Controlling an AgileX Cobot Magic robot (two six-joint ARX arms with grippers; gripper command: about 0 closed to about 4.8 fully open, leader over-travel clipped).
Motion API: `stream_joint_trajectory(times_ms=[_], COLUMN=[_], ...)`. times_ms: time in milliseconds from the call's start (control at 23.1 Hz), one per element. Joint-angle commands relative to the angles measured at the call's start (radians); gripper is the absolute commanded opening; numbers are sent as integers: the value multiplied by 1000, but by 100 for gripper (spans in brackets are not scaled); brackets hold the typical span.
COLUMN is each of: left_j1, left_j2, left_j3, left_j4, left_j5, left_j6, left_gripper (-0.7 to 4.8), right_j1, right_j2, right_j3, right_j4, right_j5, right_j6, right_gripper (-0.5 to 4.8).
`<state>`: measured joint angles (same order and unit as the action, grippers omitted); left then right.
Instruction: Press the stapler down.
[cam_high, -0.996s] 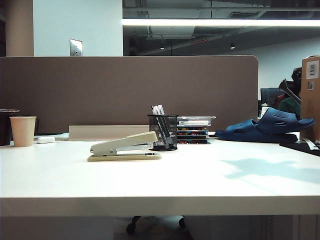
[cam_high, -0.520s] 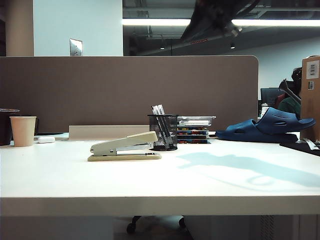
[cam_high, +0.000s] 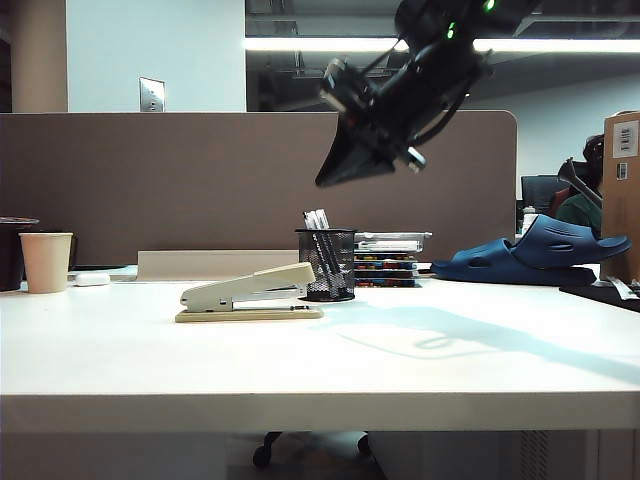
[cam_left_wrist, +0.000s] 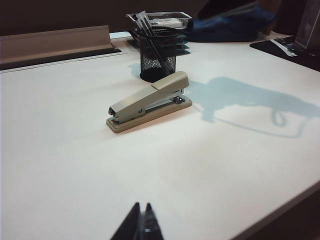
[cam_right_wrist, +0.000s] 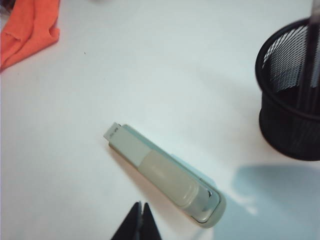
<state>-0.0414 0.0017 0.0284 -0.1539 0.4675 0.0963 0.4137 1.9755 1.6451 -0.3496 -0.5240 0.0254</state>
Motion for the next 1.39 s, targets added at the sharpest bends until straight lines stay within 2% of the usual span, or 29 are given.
stream_joint_trajectory(times_ms=[43,520,1386], left_j1=[0,0,0], left_j2=[0,0,0], left_j3=[5,5,5], left_j4=[11,11,3], left_j5=[0,0,0], left_j6=[0,0,0], left_gripper=[-6,-6,-6], right_j1=[10,19,19], right_j2=[31,104,171], right_j3=[4,4,4], right_j4=[39,46,101], right_j5=[-15,-36,-13], right_j6=[-1,-1,1], right_gripper=[-9,-9,-9])
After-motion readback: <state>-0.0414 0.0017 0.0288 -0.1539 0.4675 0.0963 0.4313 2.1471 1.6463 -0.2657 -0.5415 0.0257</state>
